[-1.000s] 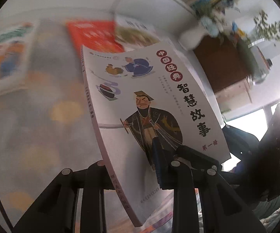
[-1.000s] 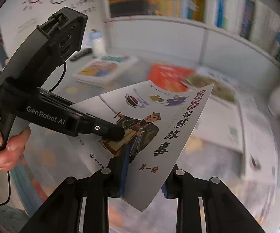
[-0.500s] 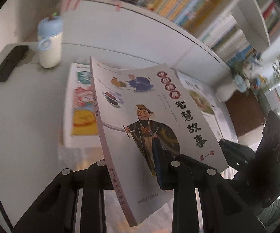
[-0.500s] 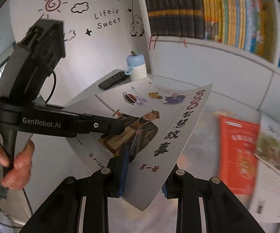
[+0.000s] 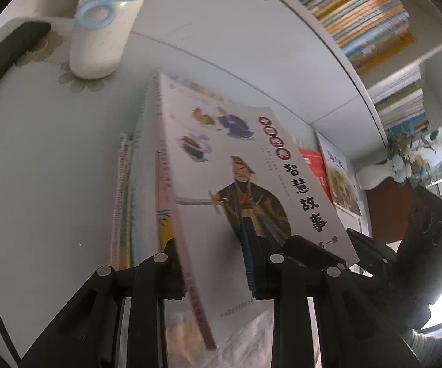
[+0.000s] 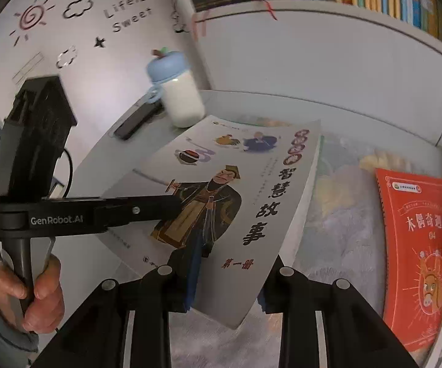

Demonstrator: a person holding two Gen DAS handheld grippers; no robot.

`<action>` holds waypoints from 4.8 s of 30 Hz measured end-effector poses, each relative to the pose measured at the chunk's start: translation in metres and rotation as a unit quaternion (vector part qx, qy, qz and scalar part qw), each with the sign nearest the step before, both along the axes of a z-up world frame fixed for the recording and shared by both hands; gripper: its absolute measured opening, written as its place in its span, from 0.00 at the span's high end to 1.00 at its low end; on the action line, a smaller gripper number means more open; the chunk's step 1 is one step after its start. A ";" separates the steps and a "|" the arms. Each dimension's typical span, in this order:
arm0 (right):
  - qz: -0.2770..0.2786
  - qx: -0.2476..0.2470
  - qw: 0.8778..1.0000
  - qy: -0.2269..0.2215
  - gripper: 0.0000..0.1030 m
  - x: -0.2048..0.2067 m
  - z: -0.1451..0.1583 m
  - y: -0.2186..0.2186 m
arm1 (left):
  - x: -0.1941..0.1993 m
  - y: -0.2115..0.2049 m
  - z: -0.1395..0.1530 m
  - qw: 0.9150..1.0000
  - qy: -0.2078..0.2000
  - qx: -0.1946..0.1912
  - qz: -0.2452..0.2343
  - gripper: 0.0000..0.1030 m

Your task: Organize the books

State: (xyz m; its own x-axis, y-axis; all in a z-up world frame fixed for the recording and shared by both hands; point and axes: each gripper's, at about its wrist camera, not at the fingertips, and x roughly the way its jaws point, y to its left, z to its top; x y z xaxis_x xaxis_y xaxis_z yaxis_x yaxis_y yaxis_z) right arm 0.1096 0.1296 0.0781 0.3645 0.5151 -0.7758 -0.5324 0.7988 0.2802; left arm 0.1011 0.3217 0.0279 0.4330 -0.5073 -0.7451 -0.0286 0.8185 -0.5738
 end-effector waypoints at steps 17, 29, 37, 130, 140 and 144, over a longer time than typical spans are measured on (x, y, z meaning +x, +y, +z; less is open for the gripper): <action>0.003 -0.002 0.999 0.044 0.65 0.013 -0.018 0.000 | -0.024 0.034 0.003 0.999 0.010 0.030 0.045 0.74; -0.022 -0.046 0.998 0.027 0.45 -0.046 0.000 -0.066 | -0.041 -0.027 0.041 0.997 -0.004 0.079 -0.023 0.64; -0.131 -0.037 0.989 0.055 0.45 -0.111 -0.002 -0.192 | -0.054 -0.124 0.061 0.991 -0.018 0.084 -0.098 0.35; -0.127 -0.030 0.989 0.076 0.50 -0.218 -0.061 -0.361 | -0.176 -0.337 -0.012 0.987 0.047 0.096 -0.124 0.46; -0.147 0.036 0.984 0.091 0.49 -0.222 -0.063 -0.386 | -0.175 -0.304 0.018 0.985 0.019 -0.139 -0.104 0.48; -0.158 0.057 0.981 0.101 0.49 -0.222 -0.064 -0.392 | -0.167 -0.324 -0.012 0.991 0.054 -0.056 -0.111 0.75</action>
State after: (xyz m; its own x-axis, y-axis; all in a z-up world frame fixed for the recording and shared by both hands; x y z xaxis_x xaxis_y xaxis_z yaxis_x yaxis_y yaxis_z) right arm -0.1121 -0.2619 0.0139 0.3654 0.4889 -0.7922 -0.1884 0.8722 0.4514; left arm -0.0655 -0.0022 0.0161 0.2218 -0.6638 -0.7143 0.0782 0.7423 -0.6655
